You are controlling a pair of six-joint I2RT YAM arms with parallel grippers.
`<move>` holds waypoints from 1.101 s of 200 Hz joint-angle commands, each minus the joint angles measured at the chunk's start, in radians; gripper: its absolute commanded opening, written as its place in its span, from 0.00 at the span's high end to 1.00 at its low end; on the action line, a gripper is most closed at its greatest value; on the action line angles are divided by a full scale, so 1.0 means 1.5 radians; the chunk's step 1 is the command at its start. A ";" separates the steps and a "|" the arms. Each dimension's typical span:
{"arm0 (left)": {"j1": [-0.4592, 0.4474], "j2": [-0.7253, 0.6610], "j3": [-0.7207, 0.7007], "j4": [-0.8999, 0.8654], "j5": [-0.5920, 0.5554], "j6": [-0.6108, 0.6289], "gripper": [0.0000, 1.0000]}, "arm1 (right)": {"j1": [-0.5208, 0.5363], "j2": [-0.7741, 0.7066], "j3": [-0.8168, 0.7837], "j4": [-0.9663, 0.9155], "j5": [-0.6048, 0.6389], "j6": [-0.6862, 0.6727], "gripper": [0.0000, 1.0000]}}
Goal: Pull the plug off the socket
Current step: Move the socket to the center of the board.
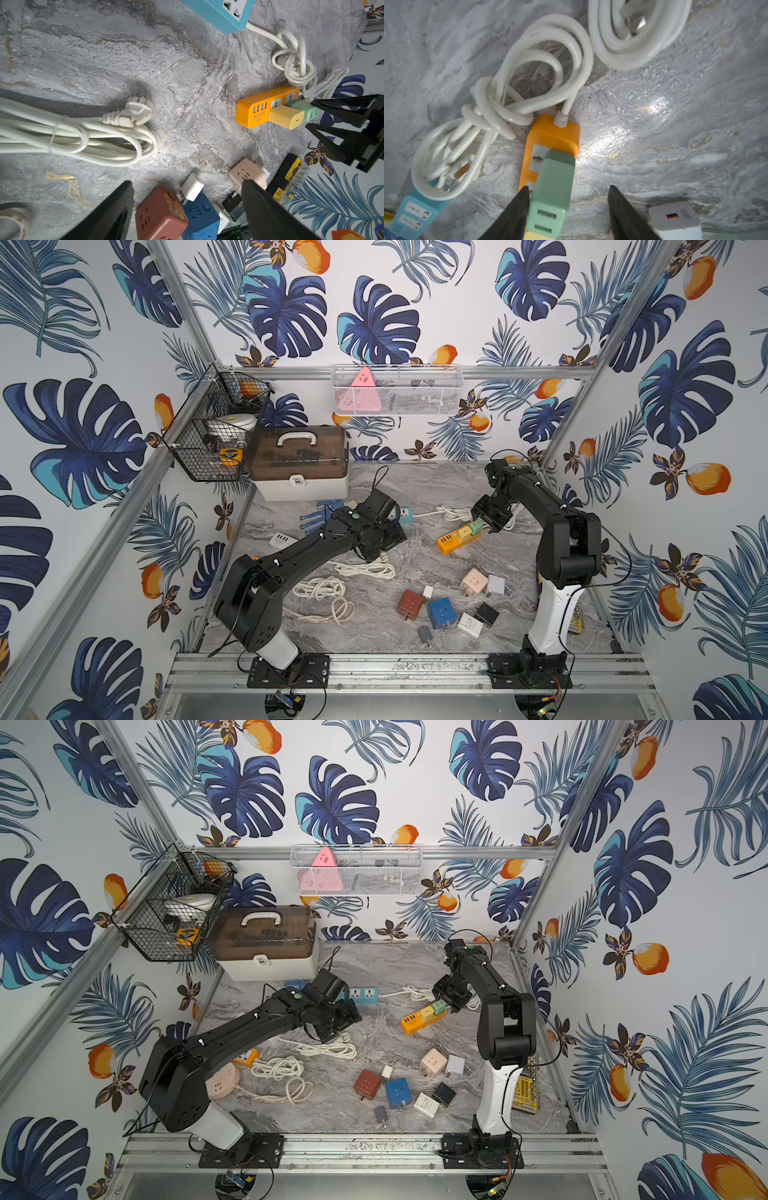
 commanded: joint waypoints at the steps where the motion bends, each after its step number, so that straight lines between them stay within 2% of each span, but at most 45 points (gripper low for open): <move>1: 0.000 0.002 -0.001 0.011 0.003 0.004 0.13 | 0.000 -0.006 -0.024 0.022 -0.009 0.082 0.46; 23: 0.000 0.005 0.002 0.012 0.001 0.004 0.13 | 0.001 -0.014 -0.046 0.045 -0.027 0.122 0.54; 58: 0.000 0.017 0.008 0.010 -0.002 0.001 0.13 | 0.020 -0.055 -0.111 0.076 -0.050 0.232 0.80; 84: 0.014 0.033 0.012 0.011 0.000 -0.013 0.12 | 0.070 -0.086 -0.134 0.084 -0.043 0.334 0.85; 130: 0.115 0.072 -0.011 0.046 0.043 -0.057 0.11 | 0.191 -0.061 -0.077 0.047 -0.029 0.487 0.87; 161: 0.196 0.091 0.005 0.048 0.058 -0.050 0.11 | 0.250 -0.035 -0.080 0.063 -0.069 0.606 0.90; 187: 0.219 0.119 0.029 0.051 0.084 -0.048 0.11 | 0.285 -0.015 -0.068 0.079 -0.074 0.675 0.89; 220: 0.232 0.126 0.031 0.036 0.098 -0.063 0.11 | 0.302 -0.008 -0.079 0.160 -0.075 0.747 0.85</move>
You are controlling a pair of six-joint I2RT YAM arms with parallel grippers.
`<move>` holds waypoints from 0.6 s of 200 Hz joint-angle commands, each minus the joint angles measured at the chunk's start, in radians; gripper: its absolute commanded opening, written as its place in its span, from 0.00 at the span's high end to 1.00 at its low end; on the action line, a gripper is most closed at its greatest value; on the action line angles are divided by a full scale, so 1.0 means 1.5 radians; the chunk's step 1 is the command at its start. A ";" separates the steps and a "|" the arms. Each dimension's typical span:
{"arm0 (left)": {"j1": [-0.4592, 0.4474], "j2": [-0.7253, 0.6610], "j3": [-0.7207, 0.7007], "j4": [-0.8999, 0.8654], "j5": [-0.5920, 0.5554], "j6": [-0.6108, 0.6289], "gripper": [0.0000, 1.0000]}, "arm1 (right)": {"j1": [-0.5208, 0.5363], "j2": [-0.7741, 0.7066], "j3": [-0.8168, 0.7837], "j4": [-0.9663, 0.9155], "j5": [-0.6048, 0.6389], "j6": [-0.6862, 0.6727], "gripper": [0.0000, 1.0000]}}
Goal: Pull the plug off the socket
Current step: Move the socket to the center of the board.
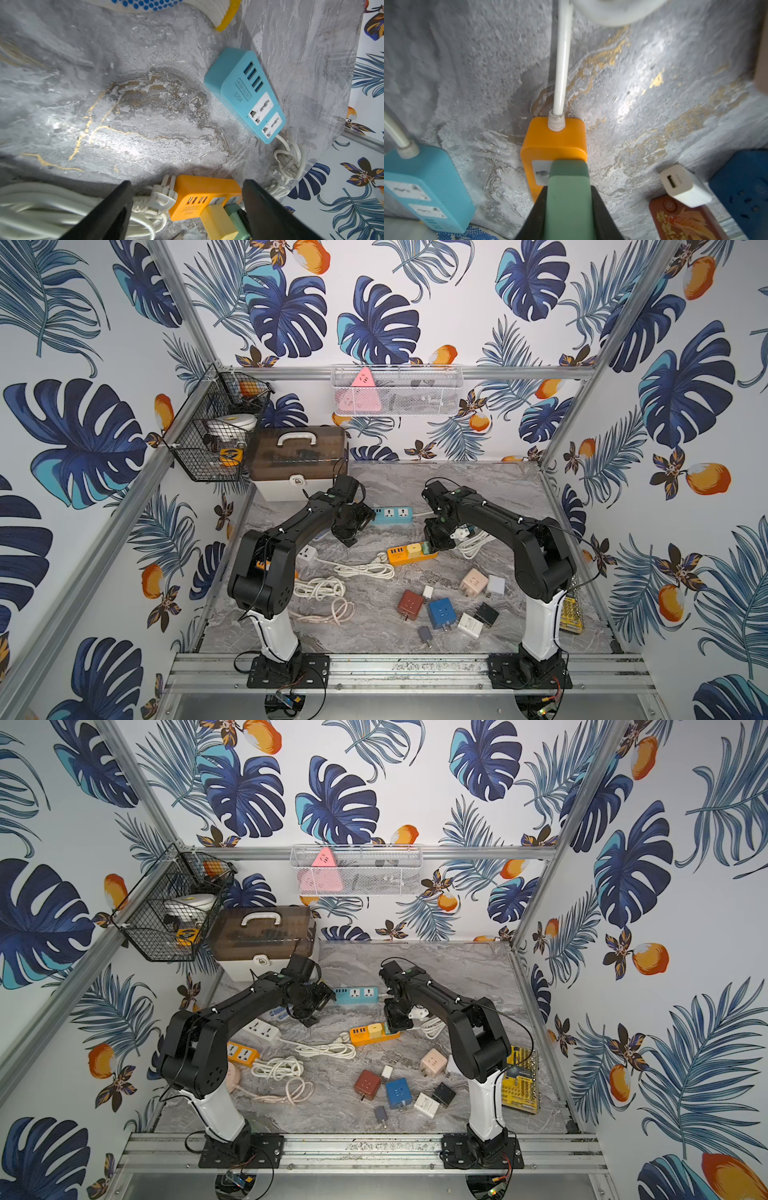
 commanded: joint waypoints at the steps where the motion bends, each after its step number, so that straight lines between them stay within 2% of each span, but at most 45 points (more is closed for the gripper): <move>1: 0.011 0.001 0.000 -0.010 0.022 -0.018 0.11 | 0.006 0.010 -0.005 0.073 -0.014 0.087 0.85; 64: 0.016 -0.006 -0.037 0.011 0.067 -0.094 0.12 | -0.003 0.002 -0.046 0.154 -0.020 0.156 0.80; 97: 0.013 0.006 -0.042 0.022 0.077 -0.127 0.11 | -0.022 0.007 -0.024 0.140 -0.014 0.153 0.80; 108: 0.012 0.012 -0.035 0.021 0.072 -0.129 0.11 | -0.028 0.008 -0.023 0.146 -0.017 0.148 0.75; 120: 0.011 0.018 -0.027 0.026 0.065 -0.128 0.10 | -0.033 0.004 -0.032 0.160 -0.026 0.142 0.65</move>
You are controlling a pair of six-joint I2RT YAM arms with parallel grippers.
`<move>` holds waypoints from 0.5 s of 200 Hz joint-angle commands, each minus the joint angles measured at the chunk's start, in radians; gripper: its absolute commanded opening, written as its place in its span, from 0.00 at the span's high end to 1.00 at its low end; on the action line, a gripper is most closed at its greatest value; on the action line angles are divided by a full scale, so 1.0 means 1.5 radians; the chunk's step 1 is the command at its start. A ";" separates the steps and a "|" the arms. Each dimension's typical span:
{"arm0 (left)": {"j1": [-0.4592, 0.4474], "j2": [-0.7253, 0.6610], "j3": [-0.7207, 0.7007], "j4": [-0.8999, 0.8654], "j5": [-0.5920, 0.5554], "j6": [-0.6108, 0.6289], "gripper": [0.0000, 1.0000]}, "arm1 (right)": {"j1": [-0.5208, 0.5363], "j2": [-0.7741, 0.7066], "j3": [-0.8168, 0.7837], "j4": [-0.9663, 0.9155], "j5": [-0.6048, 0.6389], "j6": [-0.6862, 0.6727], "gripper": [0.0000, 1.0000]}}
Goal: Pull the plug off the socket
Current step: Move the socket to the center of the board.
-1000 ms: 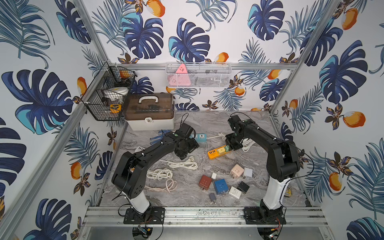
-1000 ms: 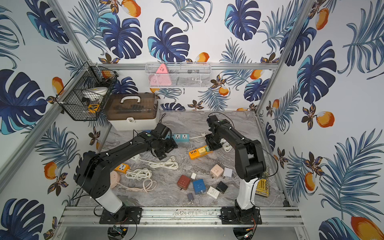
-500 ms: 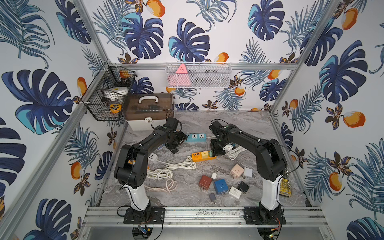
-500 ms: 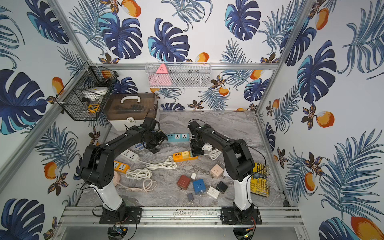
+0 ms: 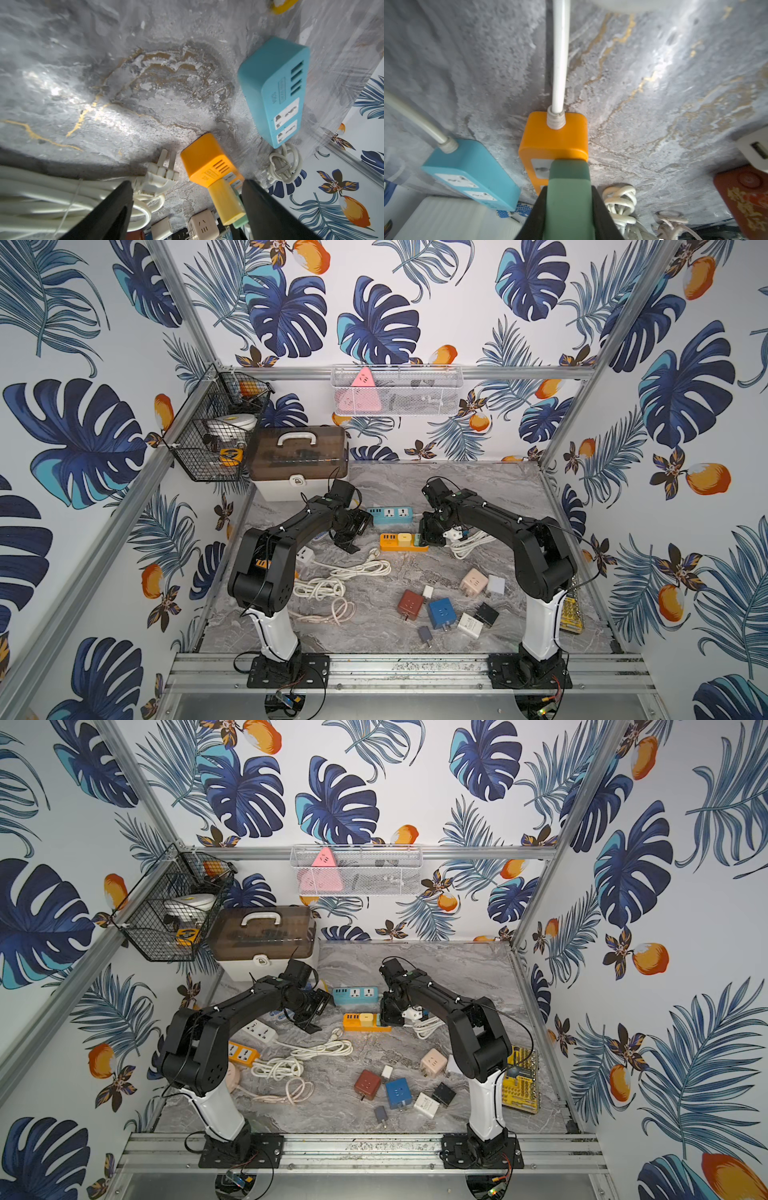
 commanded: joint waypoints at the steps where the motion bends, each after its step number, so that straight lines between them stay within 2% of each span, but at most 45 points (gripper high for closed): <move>1: -0.001 0.010 0.013 0.017 -0.001 -0.022 0.10 | -0.009 0.003 -0.007 0.030 0.022 0.012 0.64; 20: -0.007 0.028 0.017 0.035 0.005 -0.034 0.08 | -0.016 -0.008 -0.029 0.073 0.000 -0.002 0.46; 49: -0.022 0.047 0.020 0.070 0.010 -0.079 0.07 | -0.018 -0.021 -0.004 0.064 -0.022 -0.063 0.33; 80: -0.049 0.075 0.066 0.025 -0.014 -0.095 0.08 | -0.022 -0.071 0.026 0.015 0.011 -0.162 0.29; 100: -0.058 0.073 0.036 0.055 -0.014 -0.148 0.09 | -0.041 -0.123 0.027 0.014 0.022 -0.226 0.28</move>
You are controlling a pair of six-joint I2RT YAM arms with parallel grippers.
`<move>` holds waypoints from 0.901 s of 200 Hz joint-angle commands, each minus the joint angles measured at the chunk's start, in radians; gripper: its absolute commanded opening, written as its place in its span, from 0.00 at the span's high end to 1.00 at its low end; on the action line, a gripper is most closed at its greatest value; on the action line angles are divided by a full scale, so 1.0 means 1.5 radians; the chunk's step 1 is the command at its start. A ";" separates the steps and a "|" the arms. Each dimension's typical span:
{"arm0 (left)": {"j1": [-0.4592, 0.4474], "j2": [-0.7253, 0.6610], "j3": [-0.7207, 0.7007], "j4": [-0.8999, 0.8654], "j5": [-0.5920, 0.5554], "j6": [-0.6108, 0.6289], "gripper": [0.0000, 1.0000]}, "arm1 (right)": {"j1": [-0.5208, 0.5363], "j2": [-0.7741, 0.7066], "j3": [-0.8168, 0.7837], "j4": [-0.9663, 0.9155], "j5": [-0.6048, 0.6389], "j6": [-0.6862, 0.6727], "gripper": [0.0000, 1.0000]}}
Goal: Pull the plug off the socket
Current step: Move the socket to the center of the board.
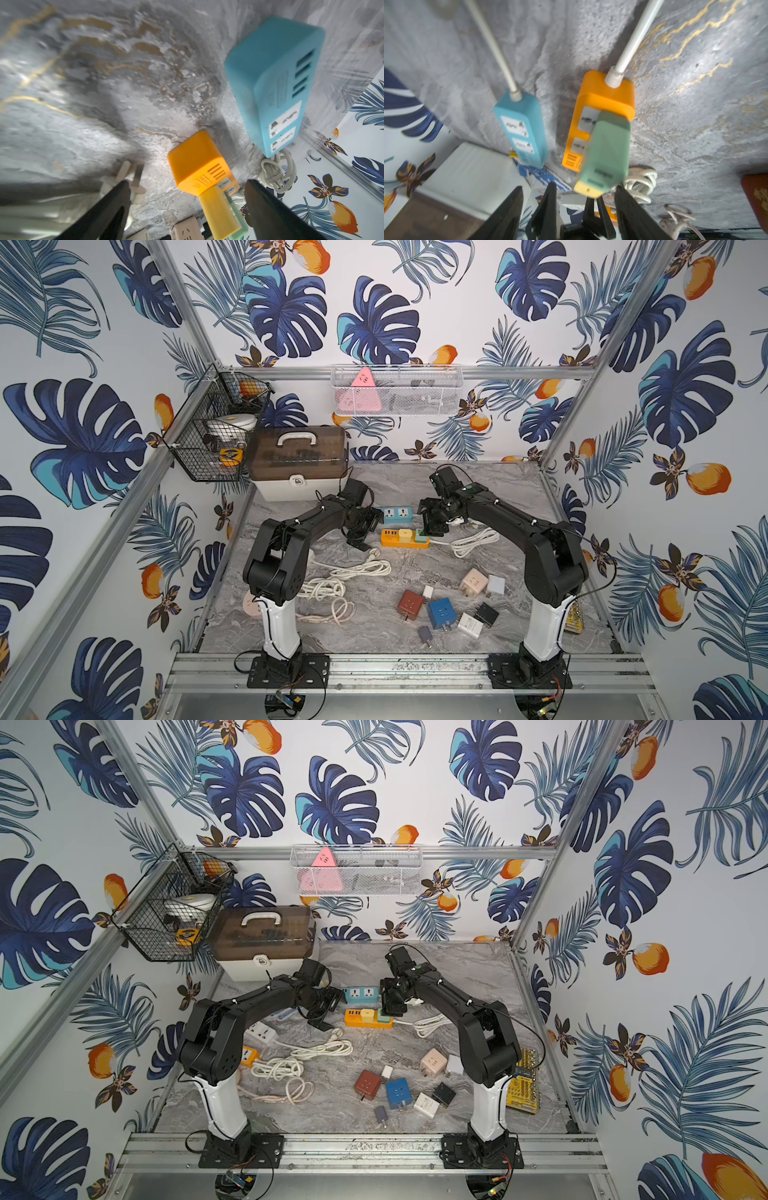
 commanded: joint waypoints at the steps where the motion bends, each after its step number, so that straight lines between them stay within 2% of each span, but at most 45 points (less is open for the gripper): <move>1: -0.007 0.001 -0.018 0.004 -0.010 -0.067 0.09 | -0.019 -0.051 0.006 -0.023 0.025 -0.110 0.29; 18: -0.008 0.010 -0.015 0.006 -0.011 -0.085 0.09 | -0.037 -0.074 0.025 -0.015 0.021 -0.215 0.29; 29: -0.010 0.024 0.006 -0.006 -0.003 -0.089 0.09 | -0.051 -0.078 0.053 -0.023 0.014 -0.333 0.30; 46: -0.021 0.033 0.029 -0.024 -0.014 -0.110 0.09 | -0.055 -0.090 0.088 -0.061 0.048 -0.516 0.30; 68: -0.036 0.042 0.064 -0.078 -0.040 -0.139 0.11 | -0.054 -0.134 0.052 -0.068 0.082 -0.690 0.31; 112: -0.062 0.066 0.104 -0.154 -0.065 -0.207 0.12 | -0.054 -0.250 -0.081 -0.004 0.118 -0.940 0.30; 147: -0.075 0.090 0.134 -0.165 -0.074 -0.234 0.14 | -0.056 -0.327 -0.169 0.064 0.126 -1.145 0.27; 180: -0.082 0.105 0.146 -0.156 -0.078 -0.248 0.14 | -0.062 -0.374 -0.216 0.107 0.085 -1.221 0.26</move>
